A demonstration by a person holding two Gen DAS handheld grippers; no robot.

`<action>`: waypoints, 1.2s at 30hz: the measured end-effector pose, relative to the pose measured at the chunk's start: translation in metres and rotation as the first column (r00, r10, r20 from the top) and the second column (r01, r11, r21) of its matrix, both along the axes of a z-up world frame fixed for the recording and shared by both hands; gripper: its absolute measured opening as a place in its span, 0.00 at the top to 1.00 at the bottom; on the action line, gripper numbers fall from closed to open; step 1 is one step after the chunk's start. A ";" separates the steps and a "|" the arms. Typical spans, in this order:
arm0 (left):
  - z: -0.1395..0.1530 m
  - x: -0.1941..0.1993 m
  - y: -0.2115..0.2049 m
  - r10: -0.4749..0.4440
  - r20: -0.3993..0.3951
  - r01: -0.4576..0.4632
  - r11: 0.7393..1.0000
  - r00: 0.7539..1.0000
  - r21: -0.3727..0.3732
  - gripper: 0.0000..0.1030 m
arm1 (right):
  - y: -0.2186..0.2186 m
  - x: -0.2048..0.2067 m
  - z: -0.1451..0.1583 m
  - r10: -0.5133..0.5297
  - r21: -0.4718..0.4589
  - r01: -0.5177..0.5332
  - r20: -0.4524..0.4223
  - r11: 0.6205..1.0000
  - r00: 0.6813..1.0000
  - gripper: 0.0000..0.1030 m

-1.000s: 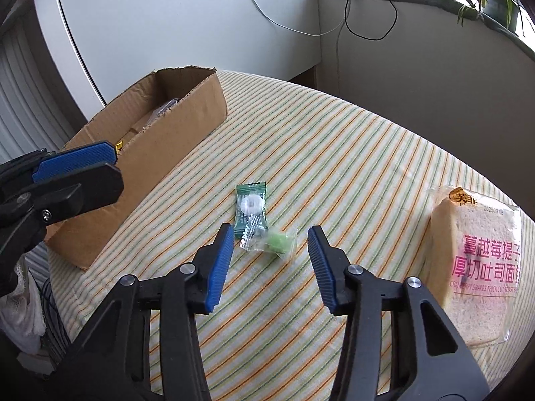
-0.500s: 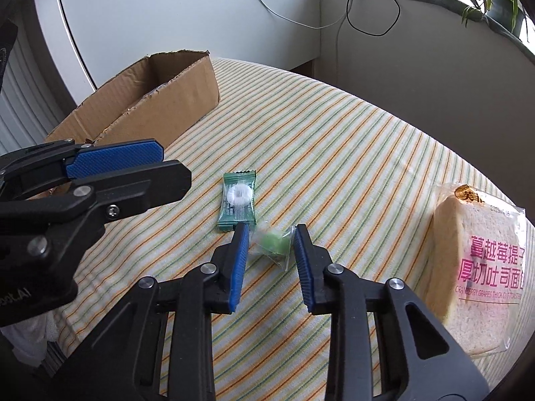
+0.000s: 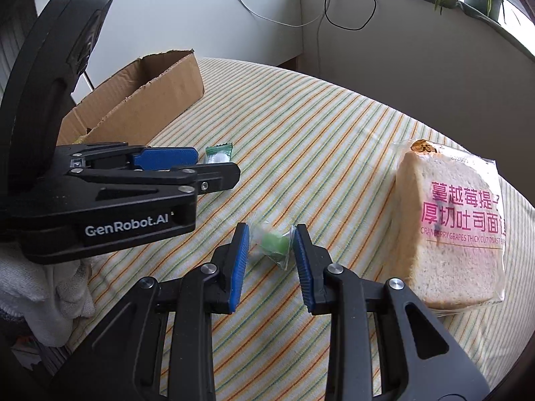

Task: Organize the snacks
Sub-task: 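Grasp the small green candy with the right tool while the left tool grasps the green-wrapped mint, then carry the green candy into the box with the right tool while the left tool carries the mint there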

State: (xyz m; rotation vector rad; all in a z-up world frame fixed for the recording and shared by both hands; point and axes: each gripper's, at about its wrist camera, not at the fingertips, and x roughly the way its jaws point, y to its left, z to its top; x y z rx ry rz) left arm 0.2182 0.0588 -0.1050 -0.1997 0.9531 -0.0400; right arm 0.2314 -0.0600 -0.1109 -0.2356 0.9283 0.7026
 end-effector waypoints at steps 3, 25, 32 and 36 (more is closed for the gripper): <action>0.000 0.005 -0.005 0.004 0.003 -0.004 1.000 1.000 0.029 0.54 | 0.000 0.000 0.000 0.000 0.006 0.000 -0.001 1.000 1.000 0.72; 0.002 -0.016 -0.028 -0.082 0.033 0.077 0.989 0.996 0.129 0.65 | -0.008 -0.013 0.003 -0.028 0.024 0.028 -0.013 0.999 1.000 0.74; 0.020 -0.038 -0.028 -0.089 0.082 0.078 0.989 0.993 0.129 0.65 | -0.014 -0.029 0.008 -0.037 0.030 0.038 -0.008 0.999 0.999 0.74; 0.033 -0.052 -0.026 -0.094 0.119 0.079 0.988 0.988 0.130 0.65 | -0.017 -0.034 0.009 -0.048 0.030 0.048 -0.012 0.998 0.999 0.74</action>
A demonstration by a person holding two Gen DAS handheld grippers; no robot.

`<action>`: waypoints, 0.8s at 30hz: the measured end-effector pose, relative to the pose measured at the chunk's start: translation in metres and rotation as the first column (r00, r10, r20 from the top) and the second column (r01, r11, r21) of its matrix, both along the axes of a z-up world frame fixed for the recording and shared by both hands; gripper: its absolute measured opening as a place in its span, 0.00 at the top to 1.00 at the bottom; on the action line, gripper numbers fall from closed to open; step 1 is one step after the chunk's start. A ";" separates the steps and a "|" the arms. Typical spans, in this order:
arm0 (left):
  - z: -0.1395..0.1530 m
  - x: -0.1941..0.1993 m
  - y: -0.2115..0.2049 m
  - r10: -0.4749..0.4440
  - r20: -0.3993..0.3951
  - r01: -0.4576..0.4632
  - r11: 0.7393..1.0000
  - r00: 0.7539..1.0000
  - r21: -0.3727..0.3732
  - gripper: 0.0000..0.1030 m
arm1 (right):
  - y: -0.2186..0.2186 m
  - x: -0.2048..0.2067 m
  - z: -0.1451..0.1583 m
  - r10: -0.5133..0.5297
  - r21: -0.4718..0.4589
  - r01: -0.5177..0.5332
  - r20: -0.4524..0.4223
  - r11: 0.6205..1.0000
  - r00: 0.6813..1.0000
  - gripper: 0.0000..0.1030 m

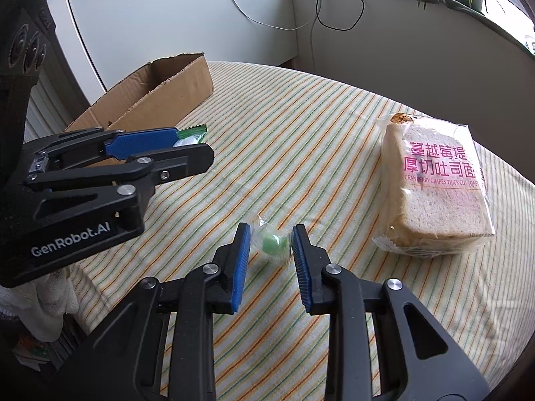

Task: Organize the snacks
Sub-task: 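Carry the green candy into the box with the right tool while the left tool carries the mint there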

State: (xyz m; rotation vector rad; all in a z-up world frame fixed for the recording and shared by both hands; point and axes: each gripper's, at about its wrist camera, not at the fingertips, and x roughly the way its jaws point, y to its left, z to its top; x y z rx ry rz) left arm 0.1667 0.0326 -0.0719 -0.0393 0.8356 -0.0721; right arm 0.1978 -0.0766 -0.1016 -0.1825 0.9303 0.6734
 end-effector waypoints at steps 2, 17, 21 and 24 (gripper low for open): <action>0.006 -0.007 0.002 -0.001 0.018 0.001 1.000 1.000 -0.003 0.65 | -0.002 -0.002 0.001 -0.007 0.002 0.007 -0.004 1.000 1.000 0.74; 0.036 -0.043 0.030 0.023 0.106 -0.019 0.999 0.994 -0.038 0.65 | 0.024 -0.012 0.047 -0.006 0.025 0.005 0.049 1.000 0.999 0.74; 0.043 -0.052 0.050 0.053 0.126 -0.048 0.998 0.991 -0.048 0.65 | 0.044 -0.009 0.059 0.012 0.028 -0.014 0.067 1.000 0.998 0.74; 0.047 -0.058 0.065 0.074 0.137 -0.067 0.997 0.988 -0.049 0.65 | 0.058 -0.006 0.068 0.029 0.041 -0.032 0.072 0.999 0.997 0.74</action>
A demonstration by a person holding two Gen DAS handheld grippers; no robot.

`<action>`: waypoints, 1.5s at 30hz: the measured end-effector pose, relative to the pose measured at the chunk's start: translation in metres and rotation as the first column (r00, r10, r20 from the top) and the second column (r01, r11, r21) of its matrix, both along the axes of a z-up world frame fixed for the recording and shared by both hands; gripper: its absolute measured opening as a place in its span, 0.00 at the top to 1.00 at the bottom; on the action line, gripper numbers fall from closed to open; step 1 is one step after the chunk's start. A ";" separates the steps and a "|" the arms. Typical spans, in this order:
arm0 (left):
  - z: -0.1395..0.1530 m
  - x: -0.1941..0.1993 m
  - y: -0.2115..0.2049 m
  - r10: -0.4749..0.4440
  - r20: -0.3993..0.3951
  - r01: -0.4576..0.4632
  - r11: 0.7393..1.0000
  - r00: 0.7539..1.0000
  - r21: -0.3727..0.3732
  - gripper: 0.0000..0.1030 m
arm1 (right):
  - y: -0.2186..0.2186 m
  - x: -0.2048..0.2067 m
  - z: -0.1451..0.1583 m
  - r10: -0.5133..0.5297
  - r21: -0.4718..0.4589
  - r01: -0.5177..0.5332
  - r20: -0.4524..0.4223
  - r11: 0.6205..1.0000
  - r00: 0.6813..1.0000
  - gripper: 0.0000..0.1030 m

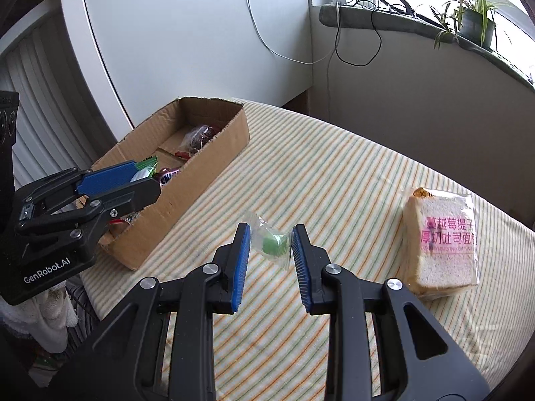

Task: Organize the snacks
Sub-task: 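Carry the green candy into the box with the right tool while the left tool carries the mint there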

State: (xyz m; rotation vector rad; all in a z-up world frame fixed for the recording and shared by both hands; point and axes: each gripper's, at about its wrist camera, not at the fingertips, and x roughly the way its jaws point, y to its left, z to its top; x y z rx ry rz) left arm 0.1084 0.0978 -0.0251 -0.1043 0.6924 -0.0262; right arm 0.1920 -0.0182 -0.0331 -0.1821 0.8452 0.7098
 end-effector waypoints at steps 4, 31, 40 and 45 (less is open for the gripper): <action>0.004 -0.006 0.019 0.029 0.015 -0.029 1.000 0.999 -0.004 0.65 | 0.021 0.006 0.013 0.014 0.008 -0.014 0.010 1.000 1.000 0.74; -0.009 -0.022 0.101 0.119 0.022 -0.119 0.993 0.993 -0.017 0.65 | 0.148 0.059 0.010 0.109 0.027 -0.108 -0.040 0.994 0.993 0.74; -0.013 -0.022 0.105 0.117 0.012 -0.117 0.993 0.993 -0.017 0.64 | 0.171 0.071 -0.014 0.115 0.022 -0.114 -0.102 0.993 0.988 0.74; -0.016 -0.019 0.109 0.130 0.000 -0.130 0.991 0.991 -0.021 0.63 | 0.173 0.072 -0.018 0.115 0.020 -0.113 -0.112 0.993 0.987 0.74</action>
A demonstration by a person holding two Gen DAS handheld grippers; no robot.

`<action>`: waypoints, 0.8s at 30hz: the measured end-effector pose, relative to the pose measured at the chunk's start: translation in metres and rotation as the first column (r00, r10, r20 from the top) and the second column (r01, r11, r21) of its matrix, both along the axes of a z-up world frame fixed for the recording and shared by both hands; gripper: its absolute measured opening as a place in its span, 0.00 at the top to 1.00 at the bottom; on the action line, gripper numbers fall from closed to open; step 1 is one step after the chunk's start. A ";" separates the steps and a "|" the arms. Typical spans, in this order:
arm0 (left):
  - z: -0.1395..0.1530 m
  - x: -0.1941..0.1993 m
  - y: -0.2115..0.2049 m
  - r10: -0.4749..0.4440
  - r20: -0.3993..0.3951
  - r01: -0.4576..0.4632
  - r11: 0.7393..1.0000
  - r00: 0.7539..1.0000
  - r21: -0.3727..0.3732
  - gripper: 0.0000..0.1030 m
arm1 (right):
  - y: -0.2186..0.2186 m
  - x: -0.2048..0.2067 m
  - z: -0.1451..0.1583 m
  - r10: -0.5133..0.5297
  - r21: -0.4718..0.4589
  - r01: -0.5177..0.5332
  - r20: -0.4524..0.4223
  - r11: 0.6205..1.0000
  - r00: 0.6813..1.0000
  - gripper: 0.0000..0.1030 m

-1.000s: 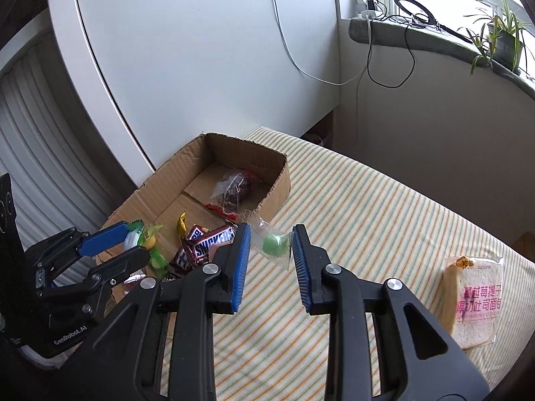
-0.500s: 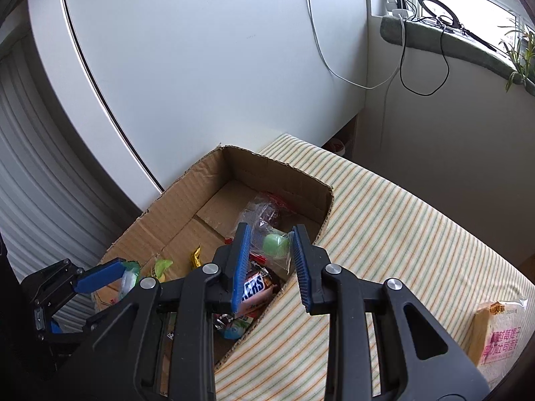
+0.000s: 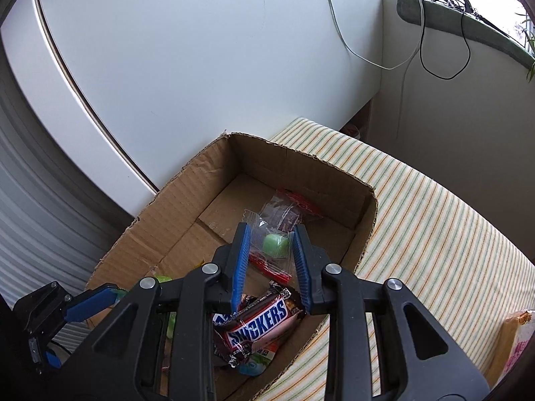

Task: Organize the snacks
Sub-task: 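Carry the green candy into the box with the right tool while the left tool carries the mint there, then open both tools to drop the green candy and mint into the box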

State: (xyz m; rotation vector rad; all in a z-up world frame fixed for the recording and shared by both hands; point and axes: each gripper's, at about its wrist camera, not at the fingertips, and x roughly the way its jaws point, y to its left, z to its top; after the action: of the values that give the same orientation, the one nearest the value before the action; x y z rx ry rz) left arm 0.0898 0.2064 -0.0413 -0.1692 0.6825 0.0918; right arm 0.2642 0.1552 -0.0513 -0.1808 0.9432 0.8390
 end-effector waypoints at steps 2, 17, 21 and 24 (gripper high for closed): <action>-0.002 0.000 0.000 0.003 -0.004 -0.003 1.000 1.000 0.001 0.62 | 0.001 0.001 -0.002 -0.002 0.003 0.002 -0.008 1.000 1.000 0.74; -0.002 -0.001 -0.005 0.017 0.002 -0.017 1.000 1.000 0.014 0.33 | -0.020 -0.005 0.016 -0.046 0.038 0.045 0.036 0.998 0.998 0.16; 0.000 -0.003 -0.009 0.014 0.003 -0.014 1.000 1.000 0.018 0.33 | -0.033 -0.009 0.026 -0.064 0.056 0.062 0.047 0.997 0.997 0.16; 0.003 -0.006 -0.015 0.010 0.010 -0.010 1.000 1.000 0.017 0.33 | -0.047 -0.012 0.033 -0.076 0.069 0.072 0.055 0.995 0.996 0.16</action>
State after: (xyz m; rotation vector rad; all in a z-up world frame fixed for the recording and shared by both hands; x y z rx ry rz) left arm 0.0839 0.1916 -0.0378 -0.1561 0.6705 0.1062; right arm 0.2522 0.1083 -0.0180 -0.1112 0.8617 0.7919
